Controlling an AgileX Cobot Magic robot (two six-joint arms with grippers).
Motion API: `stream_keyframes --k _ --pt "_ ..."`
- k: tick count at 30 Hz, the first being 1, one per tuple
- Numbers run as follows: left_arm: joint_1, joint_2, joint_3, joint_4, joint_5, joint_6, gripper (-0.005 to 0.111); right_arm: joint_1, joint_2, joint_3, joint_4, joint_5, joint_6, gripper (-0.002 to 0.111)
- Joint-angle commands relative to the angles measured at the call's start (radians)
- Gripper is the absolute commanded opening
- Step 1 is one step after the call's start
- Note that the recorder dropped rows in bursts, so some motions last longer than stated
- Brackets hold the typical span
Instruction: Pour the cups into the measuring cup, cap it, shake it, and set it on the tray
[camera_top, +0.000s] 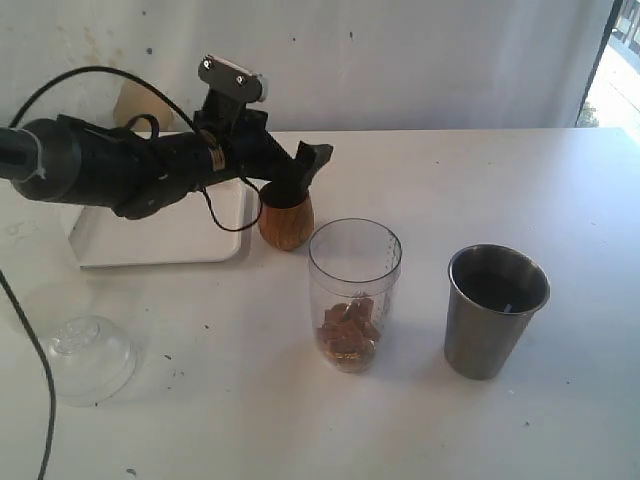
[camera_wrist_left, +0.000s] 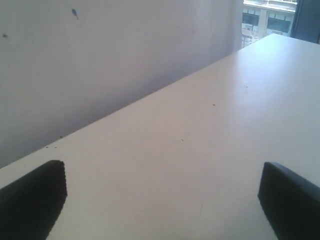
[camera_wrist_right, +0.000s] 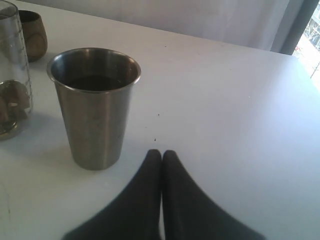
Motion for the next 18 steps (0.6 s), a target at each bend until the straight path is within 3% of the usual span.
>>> stream_keyframes --k 1,3,5,9,11,18 --pt "-0.004 -0.108 -0.005 -0.091 0.169 -0.004 0.104 -0.002 0.000 0.000 -0.007 -0.007 0.003 0.000" --pt "-0.004 -0.155 -0.005 -0.101 0.259 -0.004 0.101 -0.002 0.000 0.000 -0.007 -0.007 0.003 0.000" --pt "-0.004 -0.208 -0.005 -0.101 0.331 0.002 0.088 -0.002 0.000 0.000 -0.007 -0.007 0.003 0.000" --pt "-0.010 -0.307 -0.005 -0.096 0.437 0.059 0.035 -0.002 0.000 0.000 -0.007 -0.007 0.003 0.000" --pt "-0.019 -0.361 -0.005 -0.096 0.494 0.077 0.001 -0.002 0.000 0.000 -0.007 -0.007 0.003 0.000" --pt "-0.030 -0.540 0.022 -0.098 0.707 0.080 0.001 -0.002 0.000 0.000 -0.007 -0.007 0.003 0.000"
